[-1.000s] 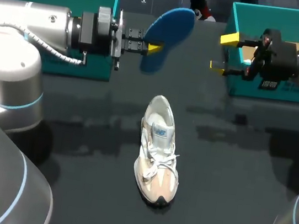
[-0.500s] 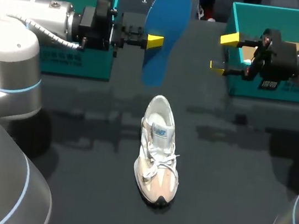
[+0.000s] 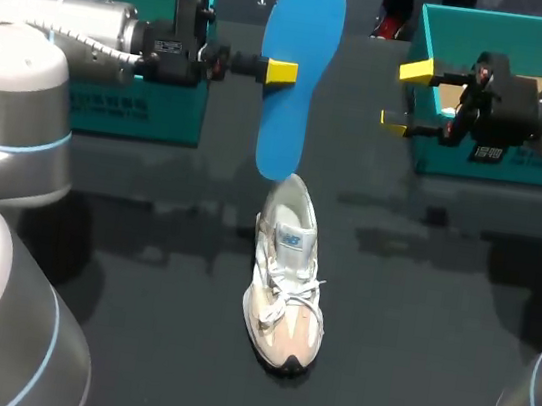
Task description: Take the shoe out of the shoebox, open the shoe tongue, remove and reinsert the insole, then place the shoe into the shoebox
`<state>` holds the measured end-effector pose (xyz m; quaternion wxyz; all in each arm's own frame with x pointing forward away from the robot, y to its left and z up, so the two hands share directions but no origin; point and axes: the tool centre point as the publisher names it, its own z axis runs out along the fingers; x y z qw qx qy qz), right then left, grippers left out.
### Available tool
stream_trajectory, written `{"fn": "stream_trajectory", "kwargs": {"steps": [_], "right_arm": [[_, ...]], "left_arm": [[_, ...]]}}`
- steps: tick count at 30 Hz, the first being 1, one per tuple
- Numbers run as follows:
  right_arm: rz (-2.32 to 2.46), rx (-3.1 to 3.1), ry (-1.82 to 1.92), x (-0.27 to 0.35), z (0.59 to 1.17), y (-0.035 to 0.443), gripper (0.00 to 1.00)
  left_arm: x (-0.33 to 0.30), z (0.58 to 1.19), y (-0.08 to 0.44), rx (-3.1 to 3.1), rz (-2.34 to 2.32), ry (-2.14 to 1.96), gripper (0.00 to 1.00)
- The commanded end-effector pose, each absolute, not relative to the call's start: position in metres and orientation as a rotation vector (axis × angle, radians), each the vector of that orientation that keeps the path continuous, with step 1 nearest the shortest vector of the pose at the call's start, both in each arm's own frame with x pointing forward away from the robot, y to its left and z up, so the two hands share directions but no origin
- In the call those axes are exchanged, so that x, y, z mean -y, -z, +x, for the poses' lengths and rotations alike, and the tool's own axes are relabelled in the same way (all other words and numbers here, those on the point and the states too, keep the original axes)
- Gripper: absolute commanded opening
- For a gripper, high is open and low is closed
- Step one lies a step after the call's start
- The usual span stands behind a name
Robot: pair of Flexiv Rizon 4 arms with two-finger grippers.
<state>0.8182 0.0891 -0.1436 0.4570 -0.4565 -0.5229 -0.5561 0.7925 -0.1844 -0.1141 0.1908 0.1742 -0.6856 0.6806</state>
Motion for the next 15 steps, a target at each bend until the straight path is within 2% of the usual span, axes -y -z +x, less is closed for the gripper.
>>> {"fn": "stream_trajectory", "kwargs": {"steps": [1,9,15], "right_arm": [[-1.126,1.29,1.37,-0.09,0.818,0.144,1.0],[-1.126,1.29,1.37,-0.09,0.818,0.144,1.0],[-1.126,1.29,1.37,-0.09,0.818,0.144,1.0]], "left_arm": [[0.184,0.793,0.114,1.695,0.719,-1.706,0.0],[0.184,0.793,0.114,1.695,0.719,-1.706,0.0],[0.193,0.777,0.137,1.604,0.891,-1.577,0.0]]}}
